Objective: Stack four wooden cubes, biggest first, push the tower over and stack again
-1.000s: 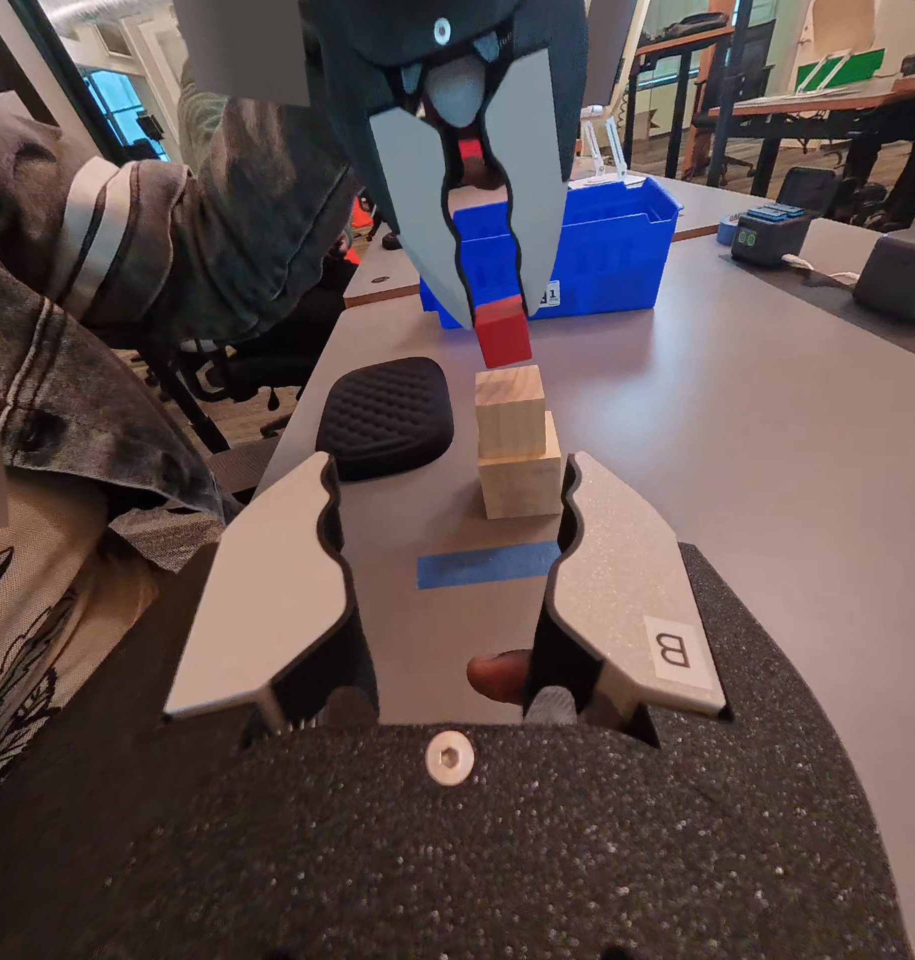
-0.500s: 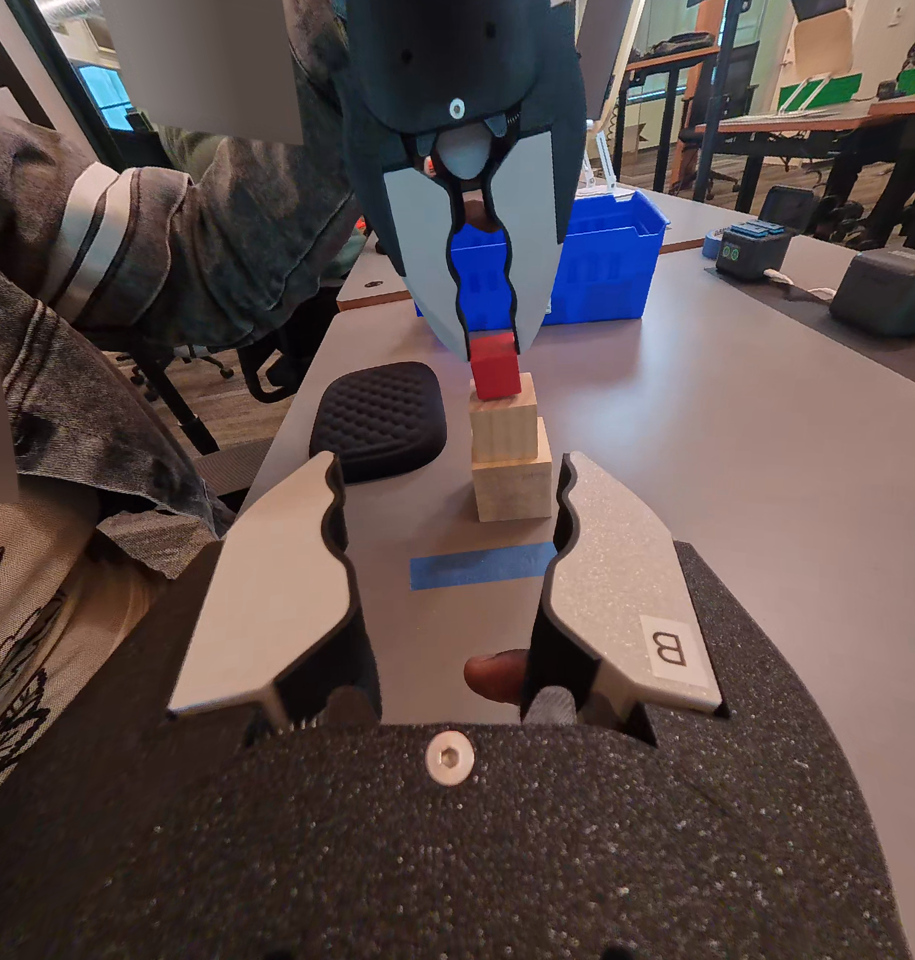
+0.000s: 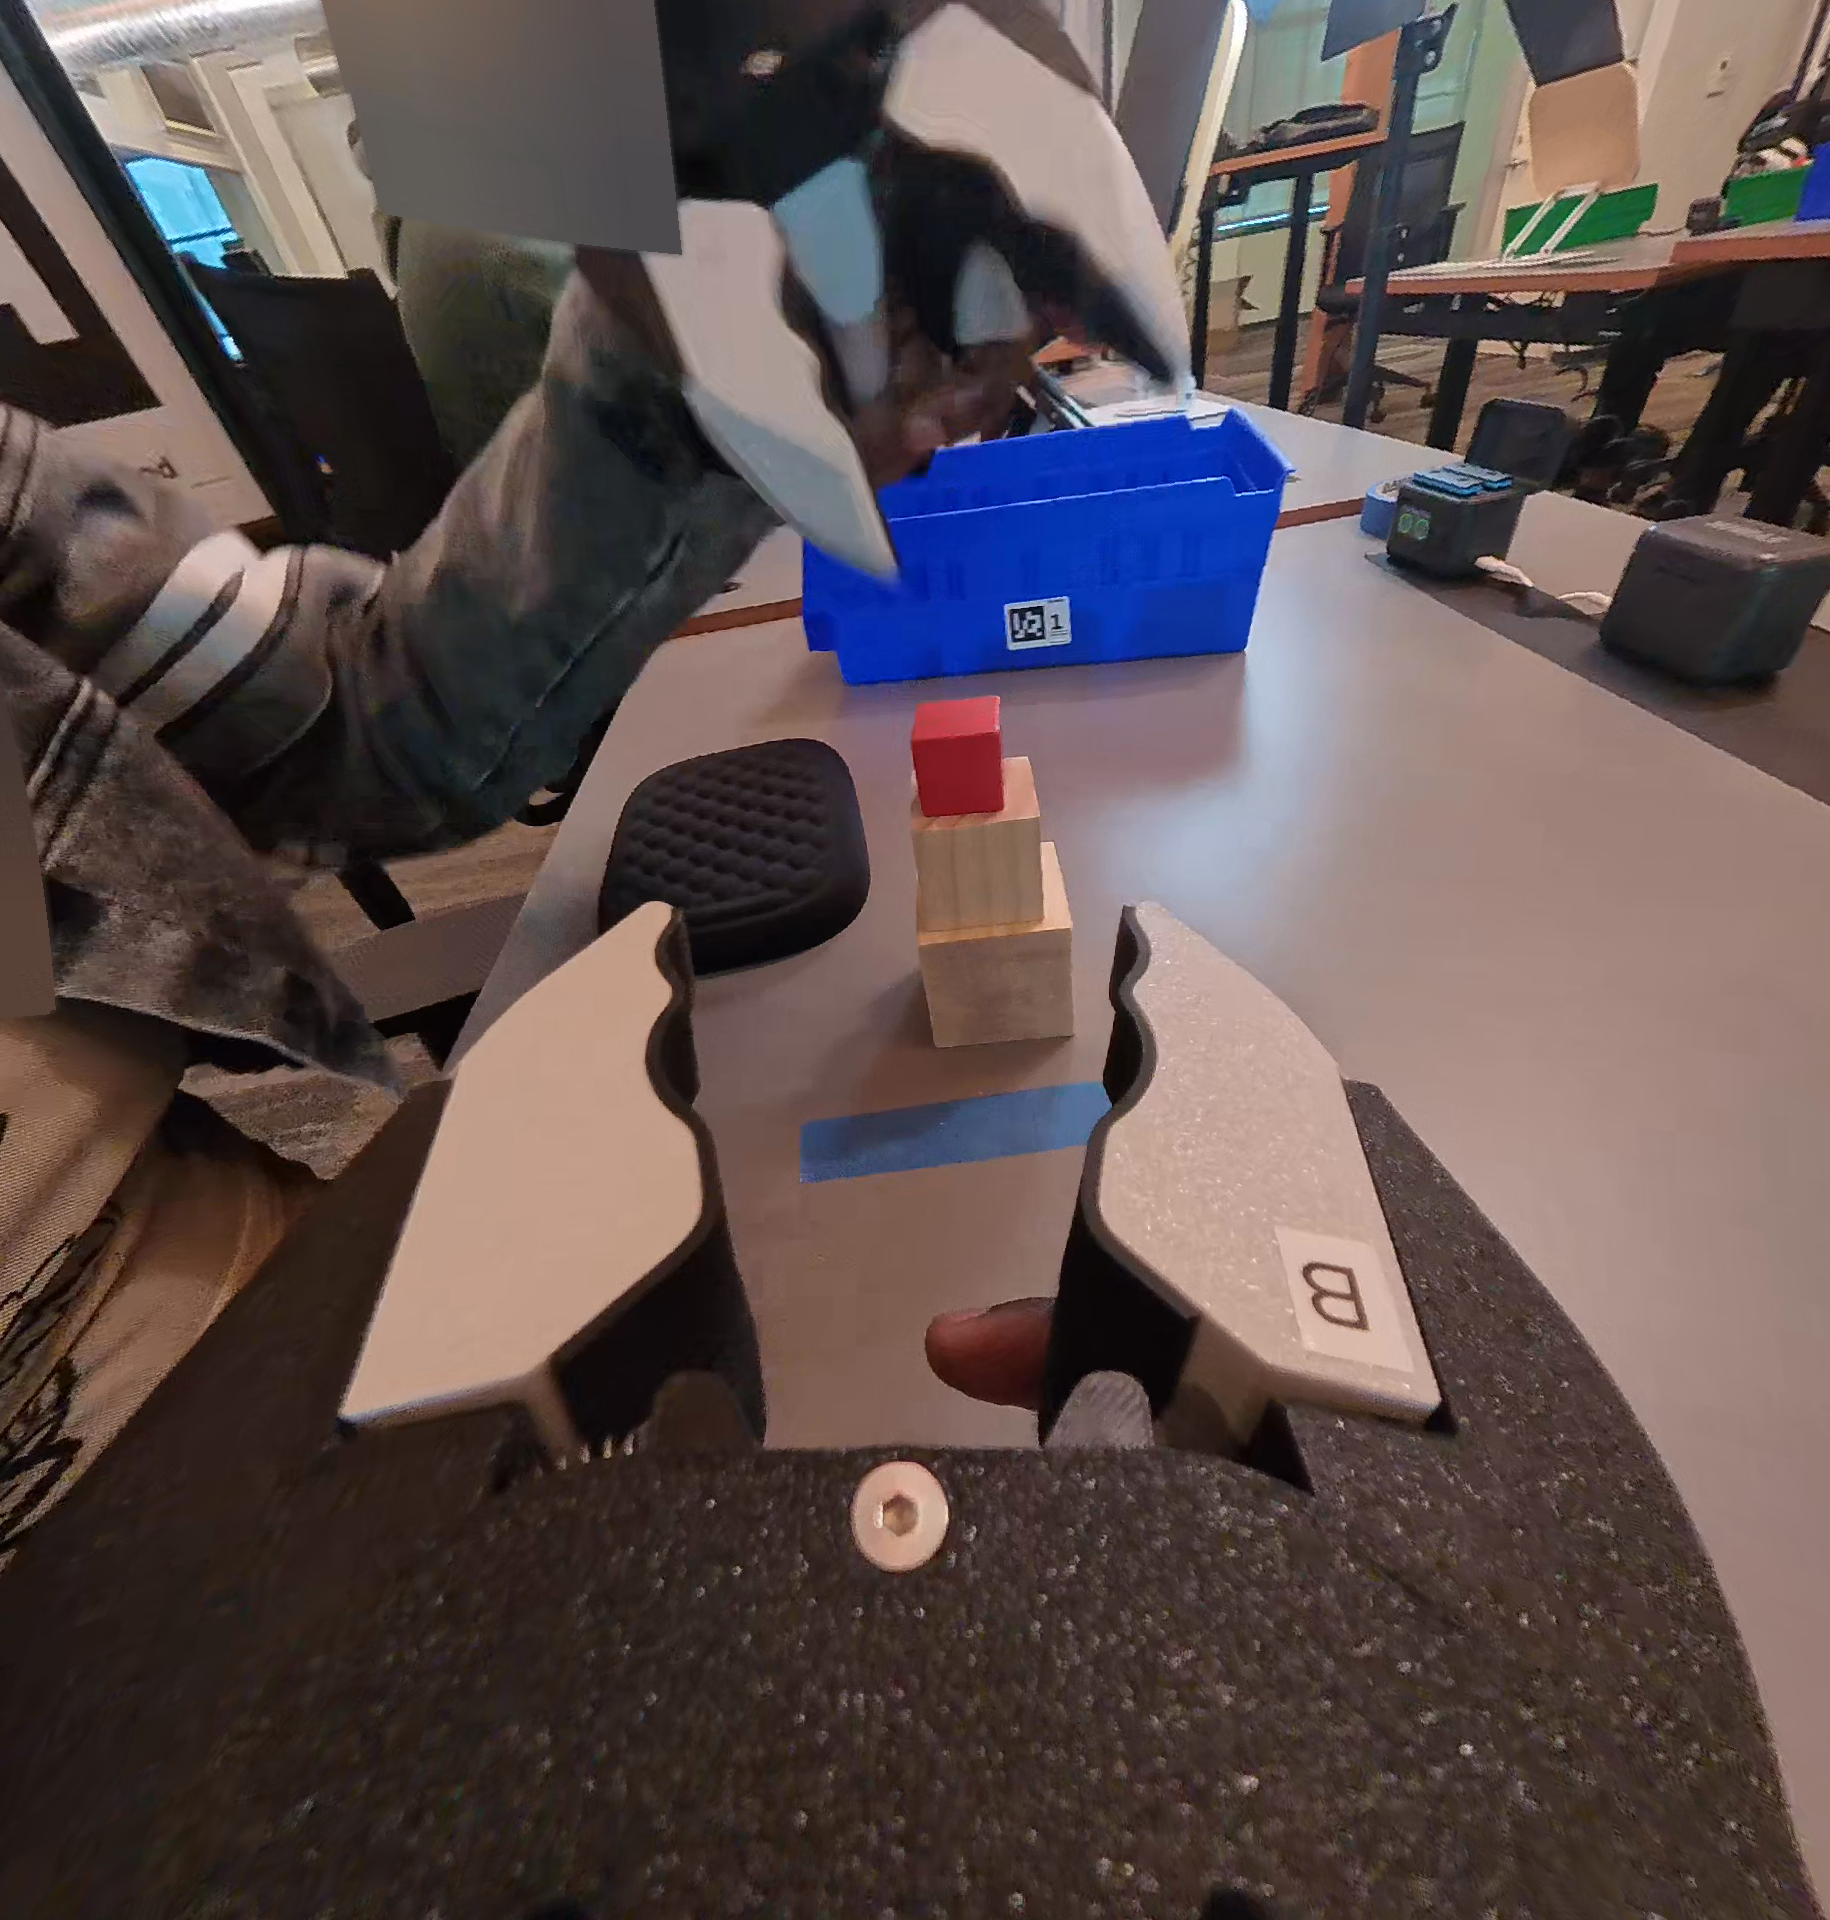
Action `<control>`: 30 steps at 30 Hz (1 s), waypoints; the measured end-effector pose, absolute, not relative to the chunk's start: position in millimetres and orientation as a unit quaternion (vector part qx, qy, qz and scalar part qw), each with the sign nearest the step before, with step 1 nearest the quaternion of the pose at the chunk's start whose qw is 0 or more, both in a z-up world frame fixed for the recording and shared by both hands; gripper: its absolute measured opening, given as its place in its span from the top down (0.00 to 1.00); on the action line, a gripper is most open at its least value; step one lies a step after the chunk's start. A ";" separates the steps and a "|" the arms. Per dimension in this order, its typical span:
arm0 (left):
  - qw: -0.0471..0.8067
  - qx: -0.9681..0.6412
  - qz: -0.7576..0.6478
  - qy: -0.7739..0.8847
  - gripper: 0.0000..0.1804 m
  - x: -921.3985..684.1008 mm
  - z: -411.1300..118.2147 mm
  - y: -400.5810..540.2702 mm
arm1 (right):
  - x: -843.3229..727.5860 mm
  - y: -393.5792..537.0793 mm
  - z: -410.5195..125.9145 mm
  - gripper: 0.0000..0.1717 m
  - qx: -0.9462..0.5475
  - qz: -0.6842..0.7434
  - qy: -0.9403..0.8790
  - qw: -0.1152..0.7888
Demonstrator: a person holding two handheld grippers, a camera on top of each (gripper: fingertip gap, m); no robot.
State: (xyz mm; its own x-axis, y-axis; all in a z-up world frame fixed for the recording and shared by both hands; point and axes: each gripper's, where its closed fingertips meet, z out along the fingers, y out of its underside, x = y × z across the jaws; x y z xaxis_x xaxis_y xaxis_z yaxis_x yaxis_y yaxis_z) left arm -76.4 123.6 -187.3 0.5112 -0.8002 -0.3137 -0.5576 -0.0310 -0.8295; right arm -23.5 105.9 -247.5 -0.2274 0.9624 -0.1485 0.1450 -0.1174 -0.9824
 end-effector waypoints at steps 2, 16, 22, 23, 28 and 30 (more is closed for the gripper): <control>0.677 -0.608 -0.212 0.358 0.63 -76.4 -146.9 114.1 | -23.0 113.6 -250.0 0.55 -0.515 0.547 -0.544 0.373; 0.873 -0.428 -0.205 0.111 0.63 -163.3 -136.2 80.8 | 1.2 361.2 -305.4 0.67 -0.731 0.282 -0.499 0.371; 0.870 -0.430 -0.220 0.102 0.63 -167.3 -136.2 81.7 | -11.2 422.1 -354.4 0.71 -0.714 0.232 -0.566 0.342; 0.870 -0.431 -0.216 0.104 0.63 -166.4 -136.6 82.1 | -12.6 425.7 -361.1 0.73 -0.713 0.219 -0.573 0.340; 0.866 -0.439 -0.208 0.121 0.63 -158.4 -139.4 83.8 | -20.7 416.9 -359.1 0.87 -0.724 0.249 -0.540 0.349; 0.867 -0.445 -0.171 0.142 0.63 -152.7 -141.4 84.4 | -34.0 385.5 -327.2 0.88 -0.713 0.360 -0.484 0.357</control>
